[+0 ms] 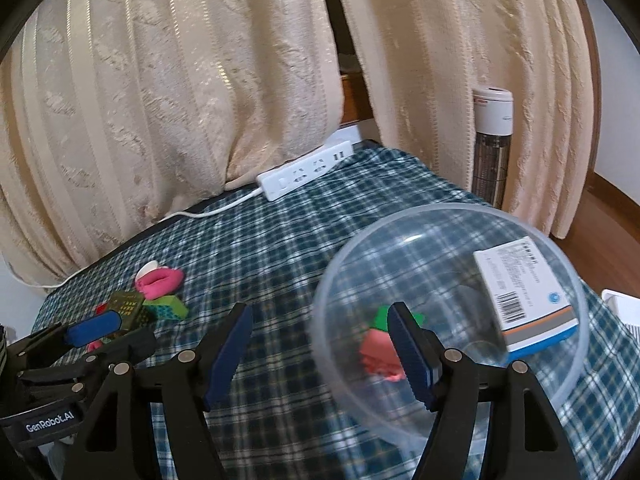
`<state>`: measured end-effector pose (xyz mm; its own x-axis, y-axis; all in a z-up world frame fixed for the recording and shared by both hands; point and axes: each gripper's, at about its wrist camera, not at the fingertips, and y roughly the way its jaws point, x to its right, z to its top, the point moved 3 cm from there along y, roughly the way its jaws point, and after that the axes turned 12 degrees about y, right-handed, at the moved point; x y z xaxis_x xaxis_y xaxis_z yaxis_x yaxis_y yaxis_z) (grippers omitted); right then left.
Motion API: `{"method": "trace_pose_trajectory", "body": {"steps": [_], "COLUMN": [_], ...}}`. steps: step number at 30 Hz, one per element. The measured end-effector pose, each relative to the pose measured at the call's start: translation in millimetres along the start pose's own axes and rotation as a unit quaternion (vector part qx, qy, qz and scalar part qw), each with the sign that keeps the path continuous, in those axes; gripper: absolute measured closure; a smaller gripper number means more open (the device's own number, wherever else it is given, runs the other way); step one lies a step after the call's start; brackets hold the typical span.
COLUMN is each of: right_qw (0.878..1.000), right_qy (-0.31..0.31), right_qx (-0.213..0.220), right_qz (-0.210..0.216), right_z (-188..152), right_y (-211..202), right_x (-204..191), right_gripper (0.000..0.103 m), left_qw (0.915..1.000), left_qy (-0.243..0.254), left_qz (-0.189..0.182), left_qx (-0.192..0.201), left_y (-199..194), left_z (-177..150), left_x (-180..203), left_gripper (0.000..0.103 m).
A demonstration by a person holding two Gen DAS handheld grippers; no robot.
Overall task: Organize objects
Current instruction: 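Withdraw both grippers from the bowl back toward the toy pile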
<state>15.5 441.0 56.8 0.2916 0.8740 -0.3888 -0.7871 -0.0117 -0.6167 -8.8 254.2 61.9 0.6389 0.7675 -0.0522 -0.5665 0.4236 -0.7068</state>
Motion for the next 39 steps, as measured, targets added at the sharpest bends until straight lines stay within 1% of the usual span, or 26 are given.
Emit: {"method": "trace_pose_trajectory", "body": {"steps": [10, 17, 22, 30, 39], "right_qw": [0.999, 0.998, 0.997, 0.995, 0.991], "right_qy": [-0.027, -0.040, -0.049, -0.063, -0.083], "right_qx": [-0.018, -0.034, -0.043, -0.066, -0.087], "right_qz": [0.017, 0.028, 0.035, 0.045, 0.061], "right_z": [-11, -16, -21, -34, -49], "right_y": [8, 16, 22, 32, 36], "right_x": [-34, -51, -62, -78, -100], "right_gripper": [0.029, 0.029, 0.028, 0.029, 0.028], "left_qw": [0.9995, 0.9979, 0.9952, 0.9897, 0.9846], "left_qy": [-0.022, -0.045, -0.073, -0.112, -0.143], "left_qz": [0.025, 0.047, 0.064, 0.083, 0.088], "left_qx": [0.004, -0.002, -0.013, -0.034, -0.050], "left_y": [-17, -25, -32, -35, -37], "left_z": [-19, -37, -56, -86, -112], "left_x": [-30, -58, -83, -111, -129], "left_gripper": [0.035, 0.035, 0.035, 0.035, 0.035]}}
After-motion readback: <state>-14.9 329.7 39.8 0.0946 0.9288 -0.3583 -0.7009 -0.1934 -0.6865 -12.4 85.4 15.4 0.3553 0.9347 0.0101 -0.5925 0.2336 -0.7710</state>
